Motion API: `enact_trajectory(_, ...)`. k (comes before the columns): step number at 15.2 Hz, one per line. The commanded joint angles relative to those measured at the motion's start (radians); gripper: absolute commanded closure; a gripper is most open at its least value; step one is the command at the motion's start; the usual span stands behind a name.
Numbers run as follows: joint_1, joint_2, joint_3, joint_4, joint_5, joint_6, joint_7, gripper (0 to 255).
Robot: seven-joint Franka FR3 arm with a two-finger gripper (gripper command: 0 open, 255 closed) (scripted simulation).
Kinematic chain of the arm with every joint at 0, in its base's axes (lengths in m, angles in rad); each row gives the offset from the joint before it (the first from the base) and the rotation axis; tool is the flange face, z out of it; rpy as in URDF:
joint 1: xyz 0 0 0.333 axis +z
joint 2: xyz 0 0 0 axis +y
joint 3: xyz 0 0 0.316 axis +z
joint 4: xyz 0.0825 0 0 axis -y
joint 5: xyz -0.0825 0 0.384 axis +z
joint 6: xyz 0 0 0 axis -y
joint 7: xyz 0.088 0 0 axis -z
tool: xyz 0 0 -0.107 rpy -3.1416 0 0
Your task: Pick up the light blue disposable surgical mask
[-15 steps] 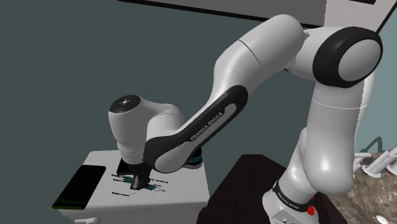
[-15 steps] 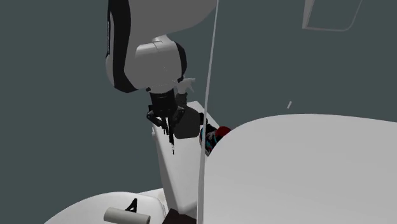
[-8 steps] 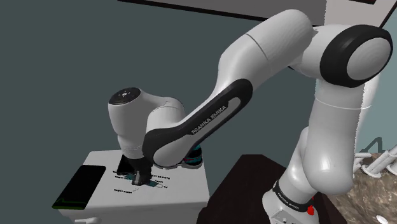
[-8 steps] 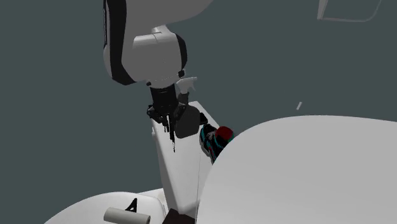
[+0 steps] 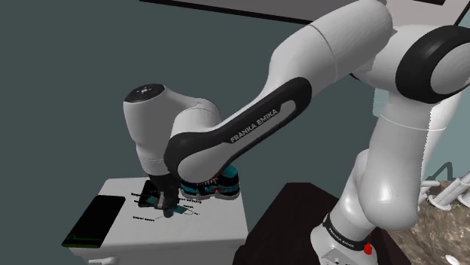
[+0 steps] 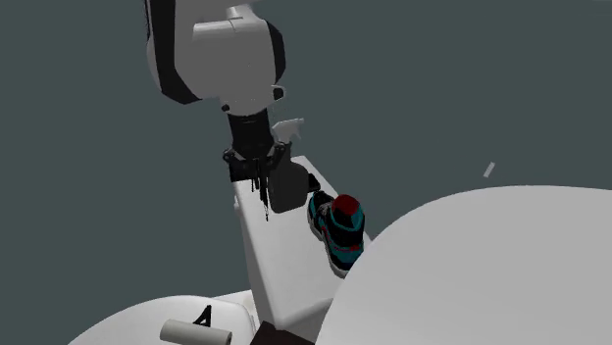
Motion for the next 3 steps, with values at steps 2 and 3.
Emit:
enact_trajectory(2,-0.002,-0.016,0.003,0.014,0.011,-0.028,-0.008,255)
enact_trajectory(3,-0.002,-0.016,0.003,0.014,0.011,-0.028,-0.008,255)
